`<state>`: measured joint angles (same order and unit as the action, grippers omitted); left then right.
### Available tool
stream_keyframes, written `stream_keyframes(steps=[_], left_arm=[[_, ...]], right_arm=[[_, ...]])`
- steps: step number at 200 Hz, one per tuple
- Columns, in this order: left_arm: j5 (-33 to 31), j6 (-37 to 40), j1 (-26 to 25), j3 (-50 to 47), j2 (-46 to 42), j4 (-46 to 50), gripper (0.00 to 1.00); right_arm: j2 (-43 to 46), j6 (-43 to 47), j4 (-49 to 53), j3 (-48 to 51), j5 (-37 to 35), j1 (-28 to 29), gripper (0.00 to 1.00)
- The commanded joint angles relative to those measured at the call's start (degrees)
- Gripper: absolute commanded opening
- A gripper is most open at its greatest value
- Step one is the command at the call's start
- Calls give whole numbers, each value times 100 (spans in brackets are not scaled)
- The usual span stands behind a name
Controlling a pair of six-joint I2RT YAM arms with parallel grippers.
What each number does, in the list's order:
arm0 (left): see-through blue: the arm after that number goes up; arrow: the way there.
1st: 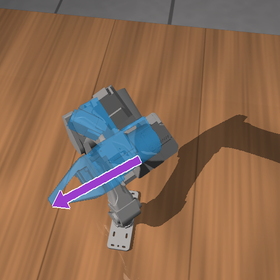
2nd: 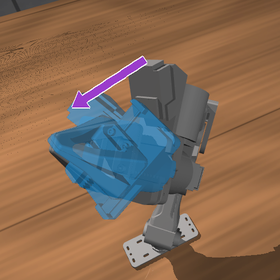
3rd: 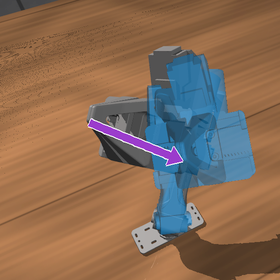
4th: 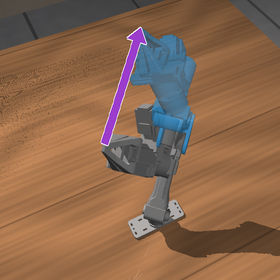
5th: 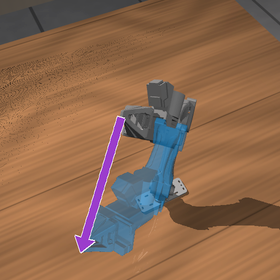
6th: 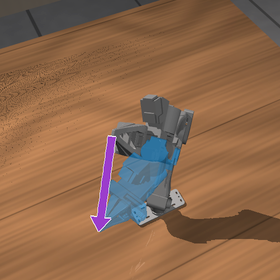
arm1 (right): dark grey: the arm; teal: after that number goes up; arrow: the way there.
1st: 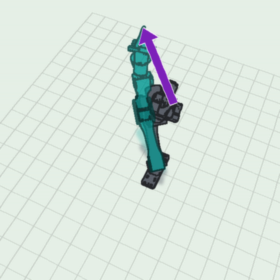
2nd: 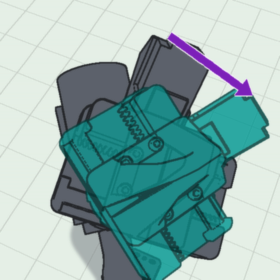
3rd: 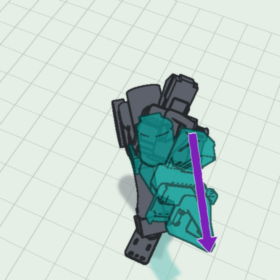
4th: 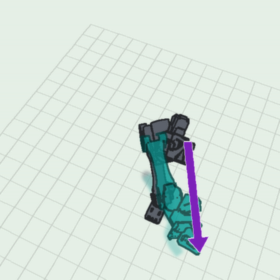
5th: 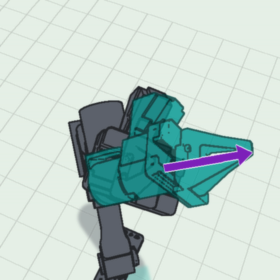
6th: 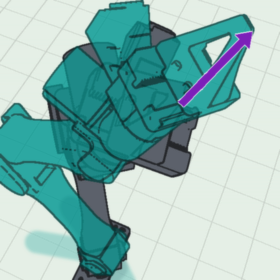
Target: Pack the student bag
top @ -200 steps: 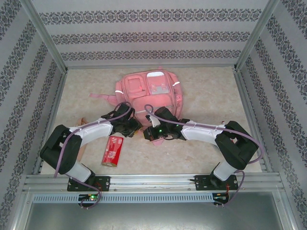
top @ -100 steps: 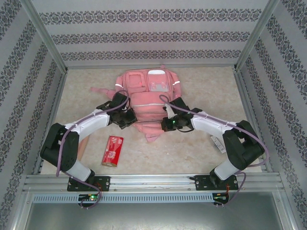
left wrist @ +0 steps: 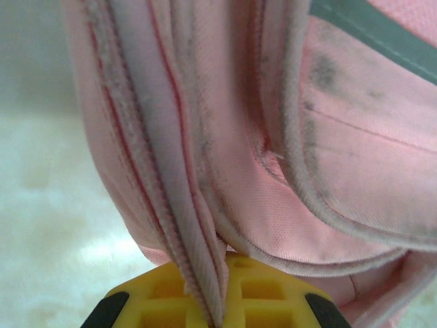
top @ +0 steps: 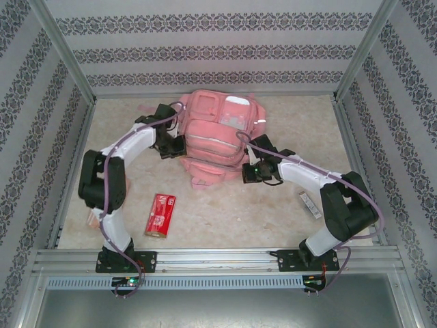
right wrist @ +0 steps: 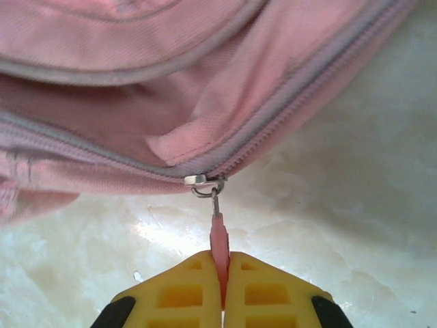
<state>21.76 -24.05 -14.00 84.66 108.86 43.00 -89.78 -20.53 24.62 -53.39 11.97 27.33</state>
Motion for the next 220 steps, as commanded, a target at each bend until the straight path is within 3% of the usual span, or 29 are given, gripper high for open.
stream_keyframes(steps=[1, 20, 39, 61, 76, 105, 131, 150, 188, 220], left_arm=[[-486, 711, 188, 836, 438, 165, 5], [-466, 640, 194, 1551, 879, 72, 9], [-404, 512, 191, 2648, 1442, 453, 24], [-426, 259, 194, 3828, 1975, 1264, 34], [-456, 76, 191, 3974, 1919, 1602, 40], [-753, -409, 194, 2795, 1067, 1996, 47], [-47, -1240, 113, 328, -393, 656, 49], [213, -1810, -182, -880, -1147, -121, 50], [316, -2934, -879, -1968, -1835, -1322, 52], [-644, -3500, -1402, -2294, -2186, -1610, 58]], right_arm=[[232, 114, 724, 135, -144, 238, 0], [352, 135, 623, 83, 188, 644, 0], [283, 177, 746, -189, 77, 1144, 0], [27, 29, 689, -392, 81, 1214, 0], [-134, 26, 536, -459, 137, 1214, 0], [-404, 8, 221, -555, 555, 1223, 0], [-479, -78, -112, -544, 826, 1257, 0], [-463, -166, -406, -473, 1097, 1284, 0], [-311, -365, -664, -260, 1207, 1328, 0], [-163, -607, -902, 91, 1245, 1327, 0]])
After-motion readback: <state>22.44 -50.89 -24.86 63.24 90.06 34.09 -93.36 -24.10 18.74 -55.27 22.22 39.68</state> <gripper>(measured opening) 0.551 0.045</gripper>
